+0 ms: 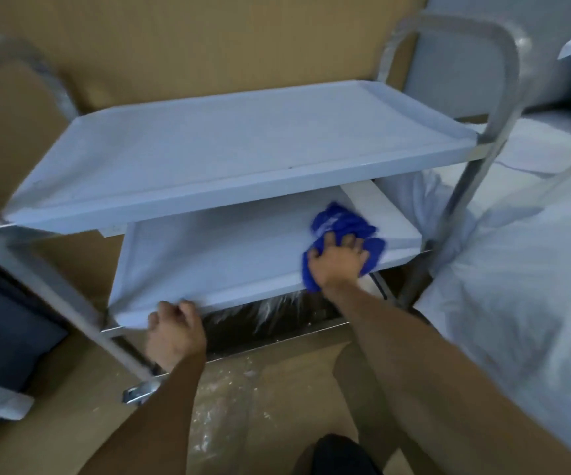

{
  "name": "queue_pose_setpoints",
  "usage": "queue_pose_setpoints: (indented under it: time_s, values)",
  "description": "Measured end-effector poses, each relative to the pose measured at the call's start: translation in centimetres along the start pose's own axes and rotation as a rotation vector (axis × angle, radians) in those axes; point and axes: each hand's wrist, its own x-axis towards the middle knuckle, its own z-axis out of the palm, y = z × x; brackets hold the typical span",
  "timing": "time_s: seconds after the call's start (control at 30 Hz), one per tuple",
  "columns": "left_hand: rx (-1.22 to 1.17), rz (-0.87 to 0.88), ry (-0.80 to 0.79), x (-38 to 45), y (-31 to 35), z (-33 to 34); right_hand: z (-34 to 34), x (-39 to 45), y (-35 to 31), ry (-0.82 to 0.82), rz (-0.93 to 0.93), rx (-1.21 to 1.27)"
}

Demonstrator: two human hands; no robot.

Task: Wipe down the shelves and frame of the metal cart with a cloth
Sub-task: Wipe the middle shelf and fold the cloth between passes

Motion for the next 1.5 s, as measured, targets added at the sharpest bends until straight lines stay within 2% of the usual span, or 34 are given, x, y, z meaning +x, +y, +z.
queue_pose_setpoints:
  time_s: [0.1,0.2,0.3,0.5,0.6,0.67,0.73,0.8,0.87,0.97,1.03,1.1,1.2,1.27,1.33,1.43,1.5]
  values:
    - [0.016,0.107,0.029,0.3,6.2,2.7,1.3,-2.4,-3.2,0.016,-0.389,0.067]
    - [0.064,0.307,-0.038,0.0,10.0,5.4,1.9,-2.0,-3.2,0.002,-0.510,0.106]
    - [-0.005,0.265,-0.032,0.1,11.0,7.3,1.8,0.9,0.1,0.054,-0.400,0.142]
    - [0.024,0.273,-0.002,0.4,10.9,9.3,-0.8,8.1,12.6,0.187,0.028,0.137]
    - [0.020,0.258,0.021,0.2,11.5,9.4,0.2,8.3,16.0,0.341,0.090,0.203]
    - [0.016,0.255,0.026,0.2,11.6,9.5,1.9,6.5,14.9,0.478,0.065,0.308]
    - [0.000,0.276,-0.023,0.2,11.7,9.4,3.7,4.0,12.0,0.536,0.090,0.394]
    - [-0.114,0.278,-0.083,0.4,11.7,9.0,5.0,1.4,7.9,0.494,0.070,0.392]
    - [-0.241,0.206,-0.120,0.3,11.3,7.7,5.7,-2.0,3.4,0.400,-0.043,0.370]
    - [-0.242,0.167,-0.055,-0.6,9.1,5.2,6.6,-7.4,-3.6,0.280,-0.293,0.294]
    - [-0.180,0.155,-0.025,-1.1,6.5,3.4,6.7,-9.4,-6.8,0.231,-0.388,0.277]
    - [-0.101,0.089,0.004,-0.7,3.3,1.1,6.5,-9.6,-7.7,0.208,-0.430,0.256]
    - [-0.086,-0.132,0.153,1.3,-1.5,-2.9,5.7,-8.4,-4.7,0.188,-0.491,0.181]
    - [-0.146,-0.281,0.227,2.8,-3.8,-5.2,5.0,-7.1,-0.9,0.225,-0.395,0.195]
    - [-0.202,-0.350,0.201,4.5,-5.7,-6.8,4.2,-5.4,3.2,0.269,-0.211,0.218]
    - [-0.222,-0.166,0.063,5.9,-7.1,-7.8,2.3,-3.8,6.6,0.213,0.021,0.261]
    - [-0.264,-0.081,0.022,5.9,-7.2,-8.0,2.2,-4.3,5.6,0.168,0.064,0.249]
